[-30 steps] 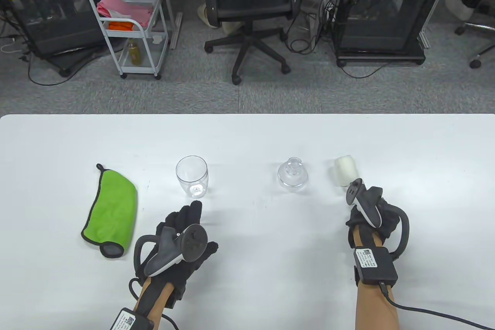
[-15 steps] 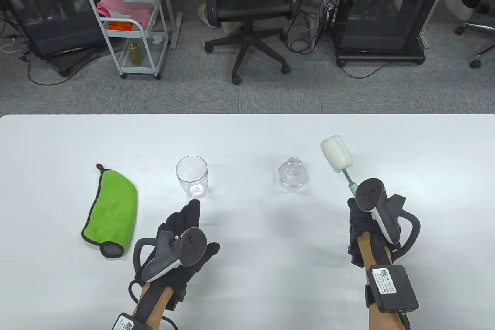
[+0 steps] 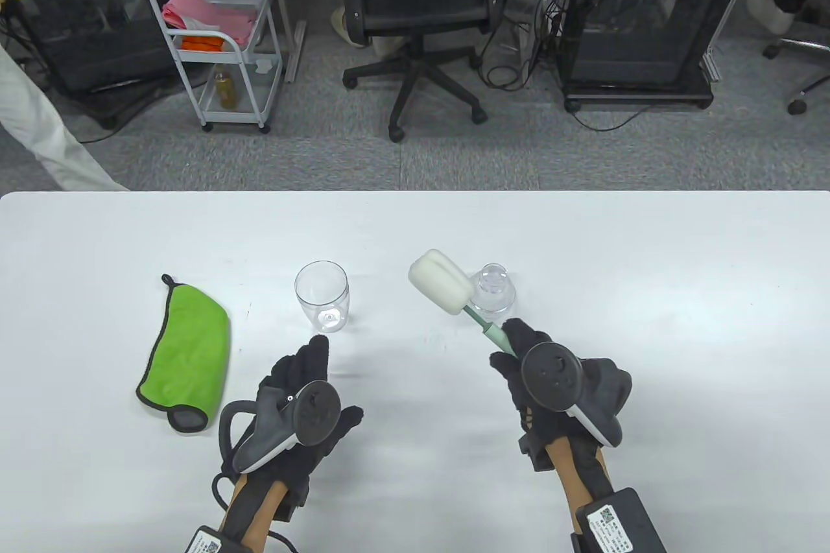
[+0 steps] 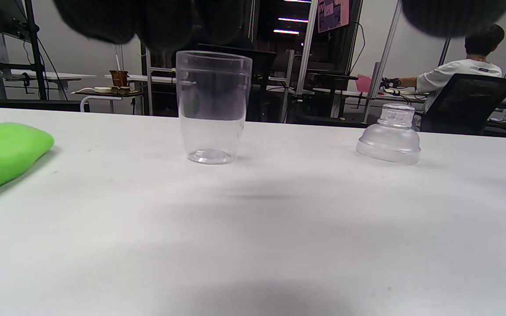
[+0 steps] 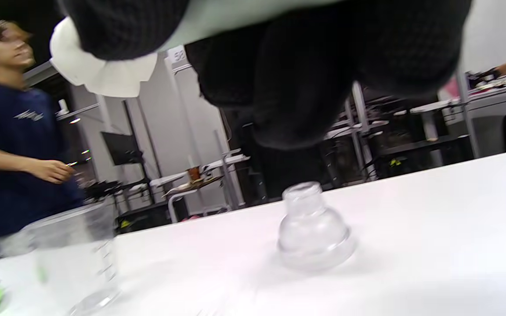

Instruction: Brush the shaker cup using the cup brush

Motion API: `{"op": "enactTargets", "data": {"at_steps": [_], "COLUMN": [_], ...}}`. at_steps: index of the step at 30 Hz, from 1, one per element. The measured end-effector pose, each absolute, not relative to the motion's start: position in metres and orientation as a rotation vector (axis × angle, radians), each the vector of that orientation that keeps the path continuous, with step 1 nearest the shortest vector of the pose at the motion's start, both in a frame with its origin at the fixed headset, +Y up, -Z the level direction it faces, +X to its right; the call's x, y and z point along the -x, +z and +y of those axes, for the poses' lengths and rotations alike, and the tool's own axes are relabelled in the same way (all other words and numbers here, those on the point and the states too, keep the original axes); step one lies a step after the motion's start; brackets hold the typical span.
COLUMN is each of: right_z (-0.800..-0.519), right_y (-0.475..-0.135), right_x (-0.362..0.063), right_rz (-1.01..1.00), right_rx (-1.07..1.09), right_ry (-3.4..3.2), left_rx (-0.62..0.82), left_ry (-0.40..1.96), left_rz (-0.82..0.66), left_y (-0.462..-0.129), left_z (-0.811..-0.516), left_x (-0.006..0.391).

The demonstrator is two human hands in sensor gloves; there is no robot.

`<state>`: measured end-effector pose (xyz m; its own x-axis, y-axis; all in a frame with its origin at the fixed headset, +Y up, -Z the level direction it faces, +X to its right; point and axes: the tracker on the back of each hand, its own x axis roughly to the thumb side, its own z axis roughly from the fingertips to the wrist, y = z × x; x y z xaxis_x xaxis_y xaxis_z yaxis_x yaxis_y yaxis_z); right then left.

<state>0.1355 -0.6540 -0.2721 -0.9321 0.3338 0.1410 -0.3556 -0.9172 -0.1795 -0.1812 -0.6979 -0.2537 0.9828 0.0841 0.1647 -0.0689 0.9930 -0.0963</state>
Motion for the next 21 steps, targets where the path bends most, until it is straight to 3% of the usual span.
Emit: {"op": "enactTargets", "data": {"at_steps": [6,12,15,21], "right_z": [-0.691,-0.701,-0.703,-0.7], "right_y": [-0.273,-0.274,-0.275,-0.273], "right_x": [-0.124,-0.13,-0.135,-0.135], "right_rz": [-0.118,-0.069,-0.076,-0.1], "right_rx": [-0.215,-0.236,-0.222,-0.237], "right_ry": [2.792,2.777,2.763,2.752], "left_rx": [0.086,0.098,0.154,0.12], "left_ry": [0.088,0.314,0.443,0.777], "left_rz": [-0.029,0.178,0.16,0.144], "left_y": [-0.258,-0.268,-0.288,-0.337], "left_z": [-0.7,-0.719,-0.737,-0.754], "left_x": [0.195,0.224,0.232,0.245]}}
